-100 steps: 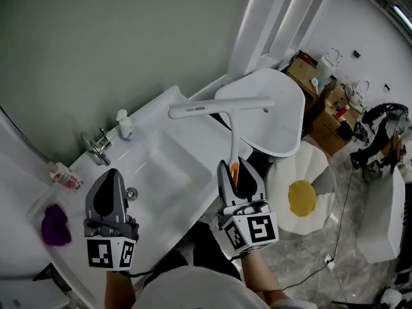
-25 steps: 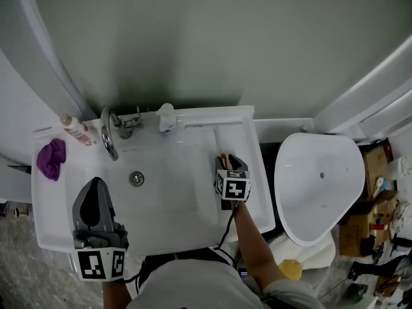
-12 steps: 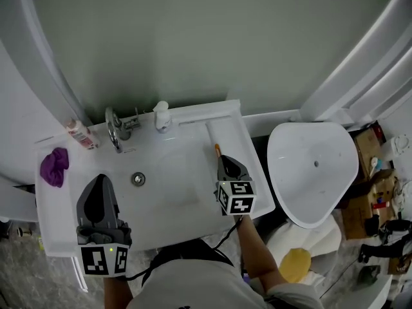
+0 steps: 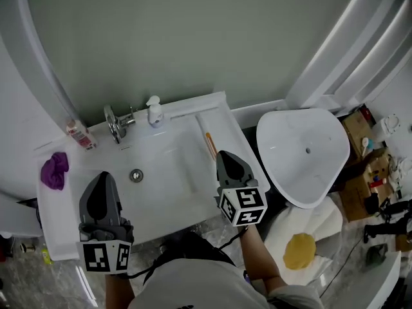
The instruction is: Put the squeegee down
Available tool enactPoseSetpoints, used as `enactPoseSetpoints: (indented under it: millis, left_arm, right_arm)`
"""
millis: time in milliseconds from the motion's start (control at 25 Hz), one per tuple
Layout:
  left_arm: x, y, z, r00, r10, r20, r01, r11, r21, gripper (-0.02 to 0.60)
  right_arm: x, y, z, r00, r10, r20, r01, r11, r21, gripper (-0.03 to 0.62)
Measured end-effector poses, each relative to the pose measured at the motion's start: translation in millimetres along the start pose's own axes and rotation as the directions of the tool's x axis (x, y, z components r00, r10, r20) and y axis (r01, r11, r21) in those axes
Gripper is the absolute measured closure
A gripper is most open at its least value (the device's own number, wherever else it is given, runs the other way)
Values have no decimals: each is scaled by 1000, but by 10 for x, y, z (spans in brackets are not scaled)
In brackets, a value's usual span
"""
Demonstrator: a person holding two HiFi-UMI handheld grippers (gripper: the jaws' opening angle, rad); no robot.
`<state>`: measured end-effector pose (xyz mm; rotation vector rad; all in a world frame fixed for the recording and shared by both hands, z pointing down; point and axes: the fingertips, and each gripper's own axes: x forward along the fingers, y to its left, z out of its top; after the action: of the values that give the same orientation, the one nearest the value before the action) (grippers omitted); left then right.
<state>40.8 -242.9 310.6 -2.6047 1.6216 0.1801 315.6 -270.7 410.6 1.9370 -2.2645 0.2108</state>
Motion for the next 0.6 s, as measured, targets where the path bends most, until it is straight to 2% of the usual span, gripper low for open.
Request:
enactPoseSetpoints:
  millis: [360, 600]
  left_arm:
    - [-205, -111, 104, 996, -81, 25, 81, 997, -11, 574]
    - [-309, -151, 144, 991, -126, 38, 127, 992, -17, 574]
  right_arm:
    - [-689, 156, 414, 989, -71, 131, 74, 997, -19, 592]
    - [-1001, 258, 522, 979, -112, 173, 118, 993, -21, 592]
